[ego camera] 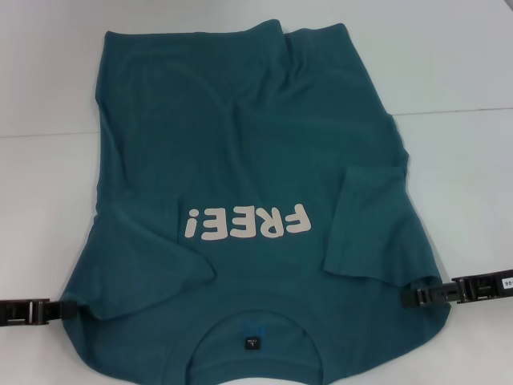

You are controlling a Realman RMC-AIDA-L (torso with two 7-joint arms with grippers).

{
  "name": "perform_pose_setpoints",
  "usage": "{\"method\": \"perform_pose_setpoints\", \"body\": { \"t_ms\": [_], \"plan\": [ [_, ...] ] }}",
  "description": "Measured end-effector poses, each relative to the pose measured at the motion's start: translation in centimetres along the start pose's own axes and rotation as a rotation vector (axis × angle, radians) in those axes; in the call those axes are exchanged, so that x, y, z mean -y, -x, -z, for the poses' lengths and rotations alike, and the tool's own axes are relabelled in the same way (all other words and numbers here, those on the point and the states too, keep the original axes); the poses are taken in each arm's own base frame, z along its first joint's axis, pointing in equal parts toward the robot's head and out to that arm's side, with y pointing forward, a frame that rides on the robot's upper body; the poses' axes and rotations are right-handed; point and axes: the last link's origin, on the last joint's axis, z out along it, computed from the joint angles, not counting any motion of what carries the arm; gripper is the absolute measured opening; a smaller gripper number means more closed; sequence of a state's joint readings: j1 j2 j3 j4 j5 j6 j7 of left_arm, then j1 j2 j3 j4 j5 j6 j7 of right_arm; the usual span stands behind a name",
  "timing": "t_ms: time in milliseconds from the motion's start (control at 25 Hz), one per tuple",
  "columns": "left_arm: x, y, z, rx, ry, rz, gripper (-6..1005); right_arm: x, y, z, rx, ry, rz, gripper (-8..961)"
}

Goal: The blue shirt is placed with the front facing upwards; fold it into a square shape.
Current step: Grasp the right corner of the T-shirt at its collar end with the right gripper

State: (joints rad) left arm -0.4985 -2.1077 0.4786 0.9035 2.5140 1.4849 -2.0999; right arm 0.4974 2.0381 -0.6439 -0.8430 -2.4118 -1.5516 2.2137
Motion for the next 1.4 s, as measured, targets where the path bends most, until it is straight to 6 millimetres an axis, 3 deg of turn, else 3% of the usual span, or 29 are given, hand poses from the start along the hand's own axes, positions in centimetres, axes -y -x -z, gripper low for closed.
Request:
{"method": "perform_pose_setpoints", "body": {
  "t_ms": [480,1120,1400],
  "plan": [
    [0.0,-0.1,0.0,0.000,0.000,0.000,7,0.6,-0.8,0.5,-0.007,-0.012,-0.020,907],
    [-0.1,0.0,-0.1,0.000,0.003,0.000,7,-0.5,0.1,-0.4,-0.014,0.025,0.025,906],
    [-0.1,0.0,-0.1,0.000,0.003,0.000,7,0.2,-0.4,-0.1,-0.010,-0.004,0.002,906]
  ]
}}
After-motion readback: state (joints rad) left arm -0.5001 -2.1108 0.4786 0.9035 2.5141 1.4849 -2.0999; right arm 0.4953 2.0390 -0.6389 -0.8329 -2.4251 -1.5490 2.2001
